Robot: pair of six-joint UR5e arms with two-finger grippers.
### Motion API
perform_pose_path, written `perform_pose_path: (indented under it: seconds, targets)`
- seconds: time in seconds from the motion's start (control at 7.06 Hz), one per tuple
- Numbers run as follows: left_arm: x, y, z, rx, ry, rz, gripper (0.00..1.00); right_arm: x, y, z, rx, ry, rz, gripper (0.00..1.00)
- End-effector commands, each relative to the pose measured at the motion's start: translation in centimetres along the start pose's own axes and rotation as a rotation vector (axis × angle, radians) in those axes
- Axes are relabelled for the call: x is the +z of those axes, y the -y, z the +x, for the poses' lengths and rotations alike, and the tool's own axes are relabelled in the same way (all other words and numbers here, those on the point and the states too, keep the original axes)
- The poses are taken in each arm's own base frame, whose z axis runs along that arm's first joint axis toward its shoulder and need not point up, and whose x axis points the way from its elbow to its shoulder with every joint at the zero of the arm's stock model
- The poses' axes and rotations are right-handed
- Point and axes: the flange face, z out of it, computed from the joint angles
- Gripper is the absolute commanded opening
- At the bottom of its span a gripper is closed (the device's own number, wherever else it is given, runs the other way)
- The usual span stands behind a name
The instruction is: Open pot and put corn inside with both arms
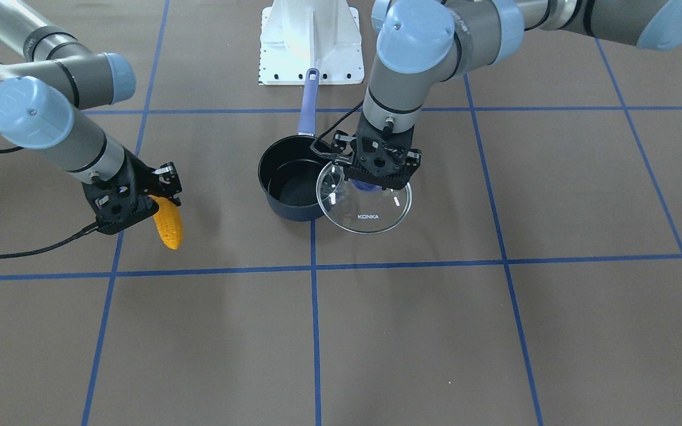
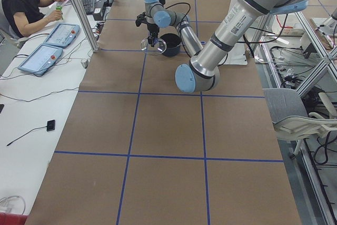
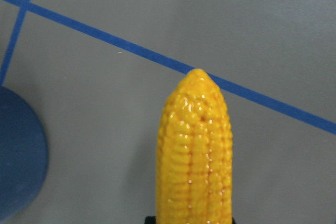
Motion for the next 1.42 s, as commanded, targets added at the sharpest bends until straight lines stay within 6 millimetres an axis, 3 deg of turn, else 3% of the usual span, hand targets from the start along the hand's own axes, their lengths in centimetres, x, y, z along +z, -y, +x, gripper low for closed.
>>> perform_pose_path:
  seconds: [0.0,0.28,0.71,0.85,0.99,1.13,1.28]
  targets:
    - [-0.6,0.6,-5.8,0.048,-0.002,-0.018,0.55,0.7,-0.1,-8.4,-0.021,0.073,-0.007,0.23]
    - [-0.8,0.8,-9.5,0.091,0.023,-0.016,0.55,1.4,-0.3,-11.4,-0.048,0.099,-0.019,0.23]
    - [-1.0,1.0,-11.7,0.105,0.039,-0.014,0.55,3.1,-1.5,-13.0,-0.071,0.110,-0.046,0.23]
    - [-0.9,1.1,-12.0,0.111,0.041,-0.014,0.55,3.2,-1.5,-13.1,-0.072,0.111,-0.047,0.29]
    - [-0.1,0.5,-13.4,0.123,0.052,-0.030,0.55,3.2,-1.5,-13.1,-0.073,0.110,-0.043,0.99]
    - [0.3,0.1,-15.4,0.133,0.059,-0.026,0.55,3.0,-1.5,-13.3,-0.076,0.114,-0.042,1.00]
    - [0.7,-0.6,-19.1,0.155,0.064,-0.024,0.55,2.7,-1.3,-13.7,-0.081,0.118,-0.035,1.00]
